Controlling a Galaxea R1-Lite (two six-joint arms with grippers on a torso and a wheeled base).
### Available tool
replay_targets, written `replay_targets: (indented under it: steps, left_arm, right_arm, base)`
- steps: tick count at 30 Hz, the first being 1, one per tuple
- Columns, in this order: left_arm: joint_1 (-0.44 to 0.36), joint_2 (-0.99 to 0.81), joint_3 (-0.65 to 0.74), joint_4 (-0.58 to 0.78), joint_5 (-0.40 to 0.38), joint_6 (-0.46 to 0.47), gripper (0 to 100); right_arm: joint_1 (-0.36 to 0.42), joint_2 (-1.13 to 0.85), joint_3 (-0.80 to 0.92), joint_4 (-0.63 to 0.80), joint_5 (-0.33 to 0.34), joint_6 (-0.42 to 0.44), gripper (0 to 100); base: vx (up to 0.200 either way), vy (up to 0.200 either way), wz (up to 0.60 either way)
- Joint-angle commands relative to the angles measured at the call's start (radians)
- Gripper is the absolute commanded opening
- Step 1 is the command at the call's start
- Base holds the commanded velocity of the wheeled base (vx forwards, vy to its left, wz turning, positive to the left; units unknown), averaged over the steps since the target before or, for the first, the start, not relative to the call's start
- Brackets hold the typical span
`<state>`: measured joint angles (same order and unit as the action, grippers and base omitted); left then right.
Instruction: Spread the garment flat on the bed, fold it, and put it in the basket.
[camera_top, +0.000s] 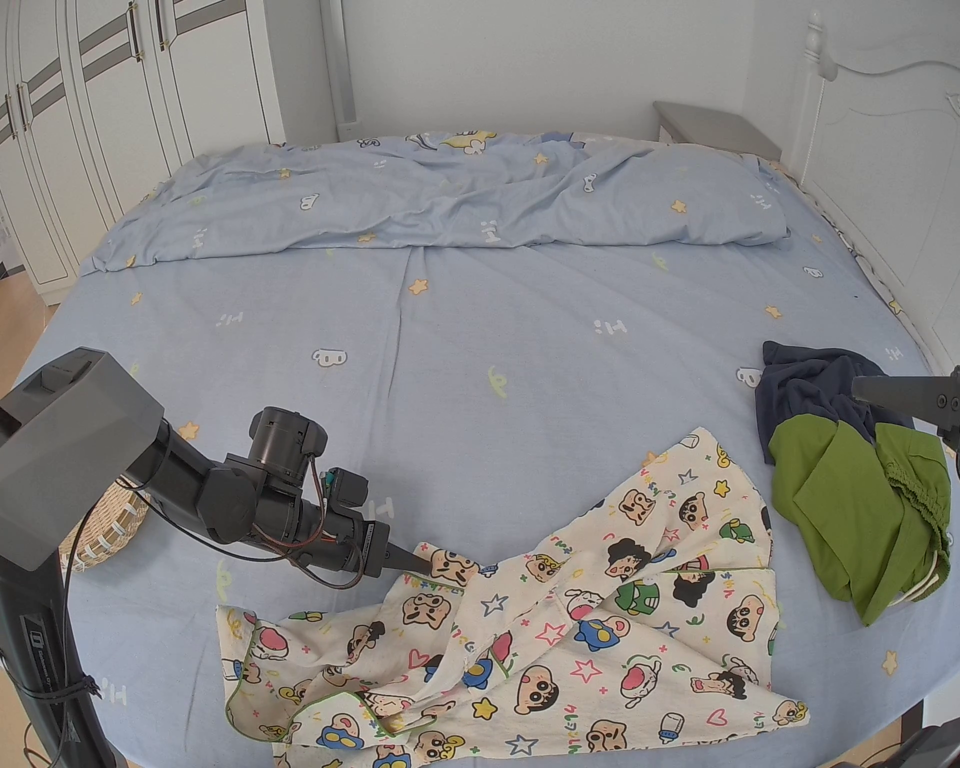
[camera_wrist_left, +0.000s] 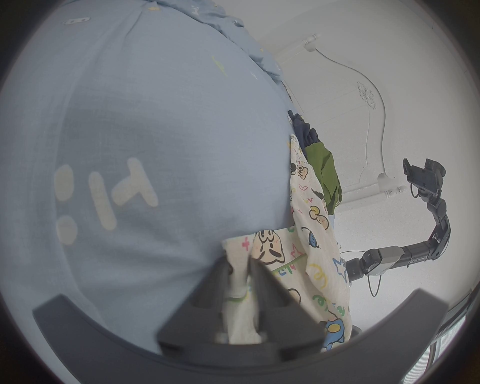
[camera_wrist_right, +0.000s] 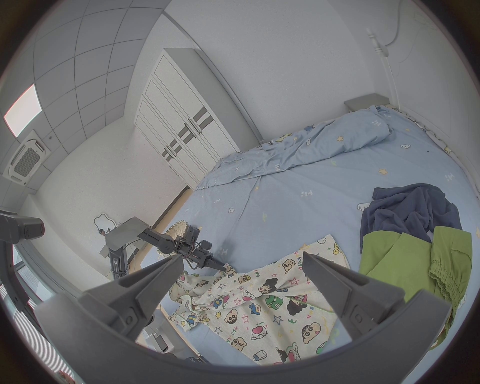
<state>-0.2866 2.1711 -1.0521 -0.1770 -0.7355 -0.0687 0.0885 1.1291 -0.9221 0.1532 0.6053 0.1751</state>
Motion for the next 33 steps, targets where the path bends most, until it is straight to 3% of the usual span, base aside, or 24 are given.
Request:
replay_targets:
  steps: [1,9,13,14,16,19,24,33]
  left_arm:
    - [0.001,0.006,-0.002,-0.002,-0.005,0.000,0]
    - [0.009,-0.008,-0.017,-0.018,-0.005,-0.022,0]
    - [0.017,-0.048,-0.074,-0.030,-0.005,-0.091,0]
    - [0.021,-0.077,-0.114,-0.033,-0.005,-0.158,0]
    - [0.043,-0.096,-0.164,-0.036,-0.004,-0.207,0]
    - [0.072,-0.112,-0.209,-0.033,-0.005,-0.229,0]
    - [0.142,-0.148,-0.226,-0.035,-0.005,-0.237,0]
    - [0.216,-0.154,-0.284,-0.035,-0.005,-0.260,0]
  right_arm:
    - [0.000,0.001,0.000,0.000,0.001,0.000,100]
    - [0.000,0.001,0.000,0.000,0.001,0.000,100]
    - [-0.001,0.008,-0.003,0.000,0.001,0.000,100]
    - [-0.001,0.012,-0.006,0.000,0.001,0.000,100]
    - [-0.003,0.018,-0.014,-0.003,0.001,0.000,100]
    - [-0.006,0.040,-0.020,-0.038,0.002,-0.002,100]
    - [-0.059,0.187,-0.080,-0.178,0.005,-0.016,100]
    - [-0.096,0.452,-0.258,-0.239,0.011,-0.072,100]
  base:
    - [0.000,0.000,0.00]
    - [0.000,0.000,0.00]
    - [0.000,0.000,0.00]
    - [0.000,0.000,0.00]
    - [0.000,0.000,0.00]
    - [0.000,0.000,0.00]
    - [0.000,0.000,0.00]
    - [0.000,0.000,0.00]
